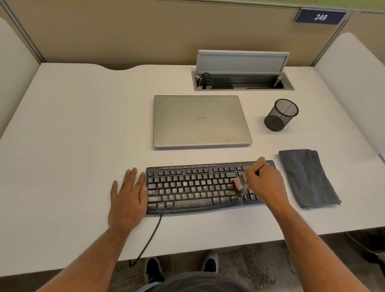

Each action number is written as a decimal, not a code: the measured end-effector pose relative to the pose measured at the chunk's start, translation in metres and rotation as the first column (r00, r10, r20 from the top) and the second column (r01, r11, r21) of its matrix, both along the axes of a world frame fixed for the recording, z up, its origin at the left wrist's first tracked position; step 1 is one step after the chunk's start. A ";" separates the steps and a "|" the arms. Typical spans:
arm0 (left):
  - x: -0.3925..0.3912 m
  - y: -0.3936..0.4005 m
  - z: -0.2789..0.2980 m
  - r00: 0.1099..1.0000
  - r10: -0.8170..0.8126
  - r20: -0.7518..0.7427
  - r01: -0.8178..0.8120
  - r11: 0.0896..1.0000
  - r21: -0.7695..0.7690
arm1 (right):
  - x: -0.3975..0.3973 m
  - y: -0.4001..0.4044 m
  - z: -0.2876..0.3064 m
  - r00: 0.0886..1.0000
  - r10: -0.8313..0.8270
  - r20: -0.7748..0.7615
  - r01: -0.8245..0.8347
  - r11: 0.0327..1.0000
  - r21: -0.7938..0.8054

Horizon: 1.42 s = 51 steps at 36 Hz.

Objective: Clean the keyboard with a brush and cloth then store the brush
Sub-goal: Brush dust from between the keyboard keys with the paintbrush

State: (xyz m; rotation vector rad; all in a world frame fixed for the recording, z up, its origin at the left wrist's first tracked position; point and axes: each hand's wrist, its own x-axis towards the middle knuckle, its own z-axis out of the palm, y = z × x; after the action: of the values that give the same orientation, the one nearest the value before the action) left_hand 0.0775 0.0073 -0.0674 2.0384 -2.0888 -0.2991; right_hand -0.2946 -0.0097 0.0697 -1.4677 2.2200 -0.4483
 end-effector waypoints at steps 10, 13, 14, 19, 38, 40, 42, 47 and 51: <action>0.000 -0.001 -0.001 1.000 0.003 -0.006 -0.003 1.000 -0.004 | -0.009 0.000 0.002 0.998 0.056 -0.026 -0.053 0.992 0.111; 0.001 -0.001 -0.002 1.000 0.003 -0.004 -0.003 1.000 0.002 | -0.010 -0.001 0.009 0.999 -0.014 0.034 0.013 0.999 0.037; 0.001 -0.001 -0.003 1.000 0.003 -0.002 -0.003 1.000 0.006 | -0.010 0.000 0.009 0.998 -0.035 0.052 0.035 0.999 0.010; 0.000 -0.001 -0.002 1.000 0.005 -0.010 -0.005 1.000 0.004 | -0.006 0.003 0.007 0.998 -0.026 0.064 0.027 1.000 -0.015; -0.001 -0.002 0.001 1.000 0.010 0.002 -0.011 1.000 0.024 | -0.009 0.003 0.011 0.987 0.146 0.065 -0.157 0.963 0.218; -0.001 -0.001 0.001 1.000 0.009 0.003 -0.009 1.000 0.024 | -0.010 0.001 0.016 0.981 0.135 0.141 -0.166 0.955 0.244; 0.000 -0.001 0.001 1.000 0.009 0.002 -0.009 1.000 0.022 | -0.011 0.001 0.021 0.970 0.108 0.215 -0.156 0.963 0.221; -0.002 -0.001 0.002 1.000 0.011 -0.002 -0.011 1.000 0.023 | -0.010 -0.002 0.023 0.969 0.219 0.116 -0.240 0.946 0.217; -0.001 -0.001 0.002 1.000 0.012 -0.007 -0.012 1.000 0.026 | -0.002 0.001 0.022 0.950 0.293 0.106 -0.311 0.912 0.269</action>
State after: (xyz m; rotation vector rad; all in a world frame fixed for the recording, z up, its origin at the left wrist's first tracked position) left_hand 0.0763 0.0062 -0.0652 2.0603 -2.0787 -0.3329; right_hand -0.2970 -0.0084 0.0921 -1.5765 1.8693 -0.0696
